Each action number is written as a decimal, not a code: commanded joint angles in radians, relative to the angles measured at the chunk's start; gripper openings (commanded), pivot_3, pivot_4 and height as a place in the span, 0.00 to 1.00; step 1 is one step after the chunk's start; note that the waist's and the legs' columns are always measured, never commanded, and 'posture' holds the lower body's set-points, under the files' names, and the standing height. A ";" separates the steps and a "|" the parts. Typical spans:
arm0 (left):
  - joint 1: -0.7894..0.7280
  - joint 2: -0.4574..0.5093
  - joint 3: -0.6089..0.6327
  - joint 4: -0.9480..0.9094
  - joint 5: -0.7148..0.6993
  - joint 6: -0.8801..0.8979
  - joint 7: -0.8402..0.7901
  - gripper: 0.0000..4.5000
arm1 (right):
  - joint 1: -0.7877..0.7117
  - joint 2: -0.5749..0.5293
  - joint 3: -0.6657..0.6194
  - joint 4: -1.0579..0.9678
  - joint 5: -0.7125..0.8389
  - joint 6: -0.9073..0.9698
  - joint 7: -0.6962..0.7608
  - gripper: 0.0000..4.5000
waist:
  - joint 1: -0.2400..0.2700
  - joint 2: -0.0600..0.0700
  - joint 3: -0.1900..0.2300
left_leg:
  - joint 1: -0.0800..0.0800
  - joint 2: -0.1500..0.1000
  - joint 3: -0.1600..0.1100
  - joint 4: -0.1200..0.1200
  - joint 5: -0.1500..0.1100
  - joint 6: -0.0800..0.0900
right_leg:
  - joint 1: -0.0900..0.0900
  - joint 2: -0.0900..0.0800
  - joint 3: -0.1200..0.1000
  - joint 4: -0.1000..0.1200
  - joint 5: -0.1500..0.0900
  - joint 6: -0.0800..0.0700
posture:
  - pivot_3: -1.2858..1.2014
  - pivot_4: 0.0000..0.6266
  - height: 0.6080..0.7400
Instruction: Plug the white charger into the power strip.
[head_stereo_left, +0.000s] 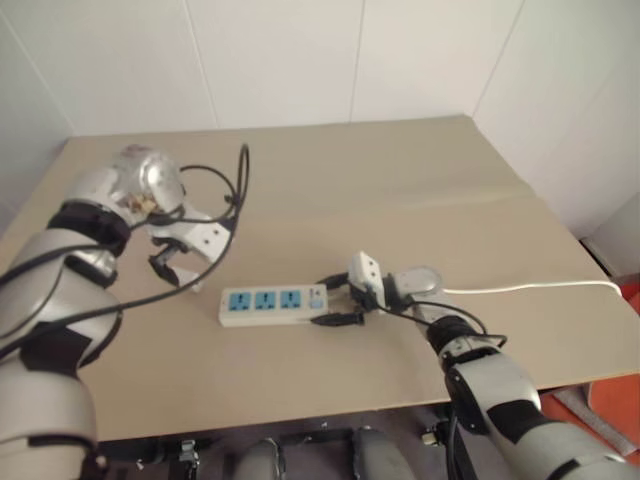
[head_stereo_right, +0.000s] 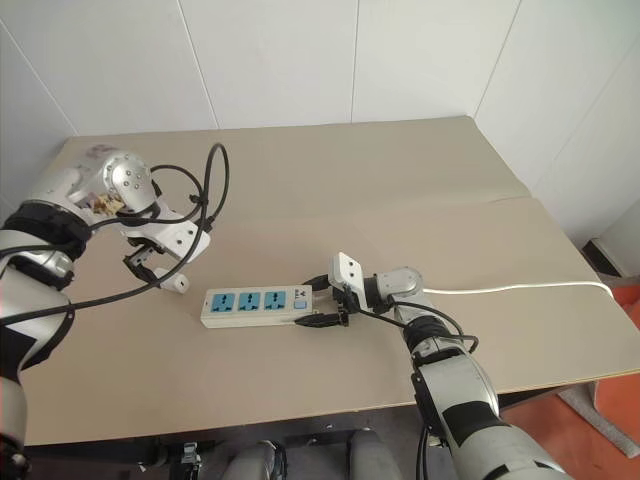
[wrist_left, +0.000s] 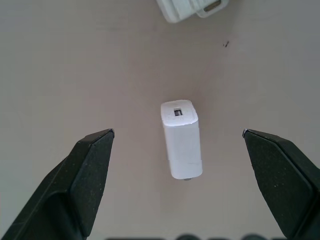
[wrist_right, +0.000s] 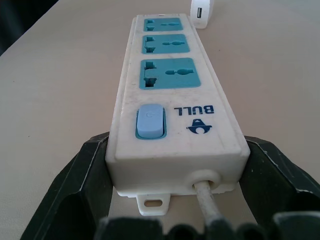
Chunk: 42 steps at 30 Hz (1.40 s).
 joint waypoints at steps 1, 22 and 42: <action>0.014 -0.002 0.044 0.009 0.031 -0.017 -0.002 1.00 | 0.025 -0.016 0.034 0.017 -0.059 0.015 -0.023 0.76 | 0.000 0.000 0.000 | 0.000 0.000 0.000 0.000 0.000 0.000 | 0.000 0.000 0.000 0.000 0.000 0.000 | 0.52 0.24 1.00; 0.101 -0.066 0.119 0.046 0.238 -0.013 0.154 1.00 | 0.020 -0.011 0.043 0.013 -0.072 0.028 -0.046 0.76 | 0.000 0.000 0.000 | 0.002 0.000 -0.001 0.000 0.000 0.000 | 0.000 0.000 0.000 0.004 0.000 0.000 | 0.52 0.24 1.00; 0.119 -0.093 0.137 0.086 0.308 -0.031 0.186 0.63 | 0.021 -0.014 0.050 0.014 -0.088 0.030 -0.060 0.76 | 0.000 -0.001 0.000 | 0.005 -0.001 -0.001 0.001 0.000 0.000 | 0.002 0.000 0.000 0.007 0.000 0.000 | 0.52 0.24 1.00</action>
